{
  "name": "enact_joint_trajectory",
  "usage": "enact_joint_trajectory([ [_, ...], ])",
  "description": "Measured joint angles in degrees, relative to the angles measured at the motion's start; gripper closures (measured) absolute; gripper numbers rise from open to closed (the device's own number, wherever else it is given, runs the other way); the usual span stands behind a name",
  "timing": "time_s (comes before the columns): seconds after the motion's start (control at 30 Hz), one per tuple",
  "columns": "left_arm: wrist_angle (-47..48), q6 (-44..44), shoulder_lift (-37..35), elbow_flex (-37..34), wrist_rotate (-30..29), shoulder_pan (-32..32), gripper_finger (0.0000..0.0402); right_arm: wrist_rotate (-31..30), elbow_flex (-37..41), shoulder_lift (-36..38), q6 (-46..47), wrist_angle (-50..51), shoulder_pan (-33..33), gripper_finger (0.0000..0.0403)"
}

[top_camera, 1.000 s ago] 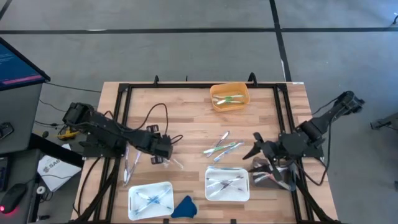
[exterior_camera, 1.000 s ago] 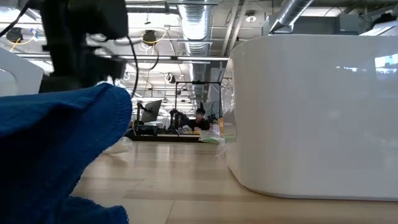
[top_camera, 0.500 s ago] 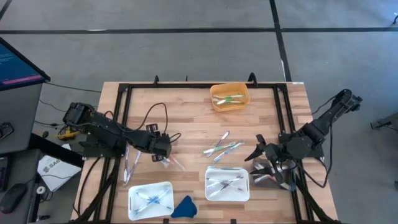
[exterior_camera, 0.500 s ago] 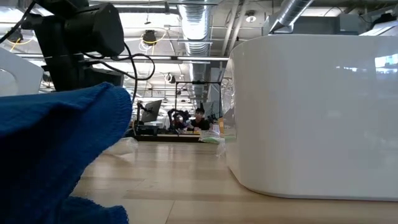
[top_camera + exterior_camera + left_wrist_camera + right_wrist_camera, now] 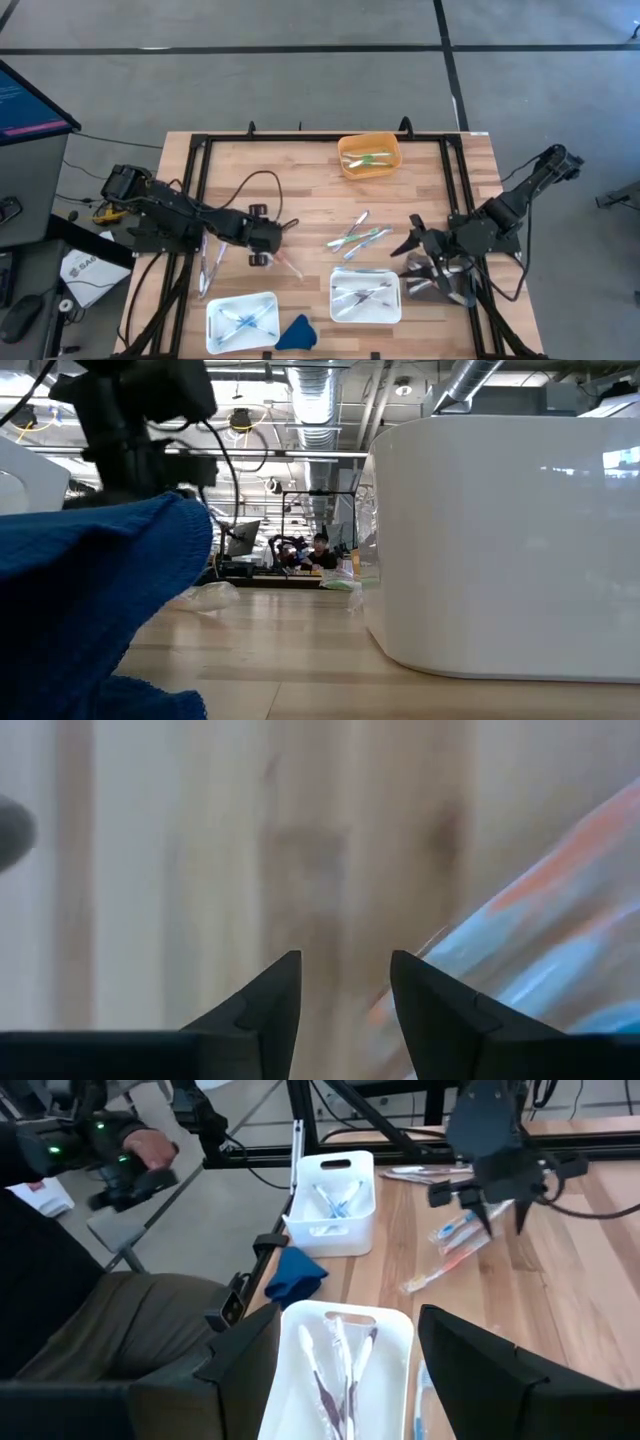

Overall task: Pick & Place Toothbrushes
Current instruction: Put the orange toothbrush into the black bin

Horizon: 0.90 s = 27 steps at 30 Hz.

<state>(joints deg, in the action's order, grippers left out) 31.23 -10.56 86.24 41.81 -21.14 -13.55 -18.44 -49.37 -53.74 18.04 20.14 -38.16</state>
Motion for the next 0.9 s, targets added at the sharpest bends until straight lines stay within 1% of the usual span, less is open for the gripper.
enact_joint_trajectory([
  [0.07, -3.03, 1.82, -0.02, 0.56, 2.30, -0.21, 0.0253, 0.00, 0.01, 0.00, -0.02, 0.00, 0.24, 0.0170],
  [0.17, -6.85, 6.80, -0.01, 0.67, 4.81, -1.13, 0.0253, 0.02, 0.01, 0.00, -0.17, 0.02, 0.44, 0.0170],
  [0.27, -8.46, 10.52, -0.02, 0.69, 6.53, -2.38, 0.0253, 0.02, 0.01, 0.00, -0.11, 0.28, 0.34, 0.0170],
  [0.67, -10.35, 10.36, 0.28, 0.69, 7.87, -3.27, 0.0253, 0.02, 0.00, 0.00, -0.34, 0.39, 0.30, 0.0170],
  [0.77, -10.65, 10.34, 1.14, 0.67, 9.09, -3.27, 0.0253, 0.04, 0.01, 0.00, -0.42, 0.39, 0.44, 0.0170],
  [0.9, -10.87, 10.34, 2.87, 0.65, 9.22, -3.27, 0.0253, 0.04, 0.01, 0.00, -0.42, 0.38, 0.44, 0.0170],
])
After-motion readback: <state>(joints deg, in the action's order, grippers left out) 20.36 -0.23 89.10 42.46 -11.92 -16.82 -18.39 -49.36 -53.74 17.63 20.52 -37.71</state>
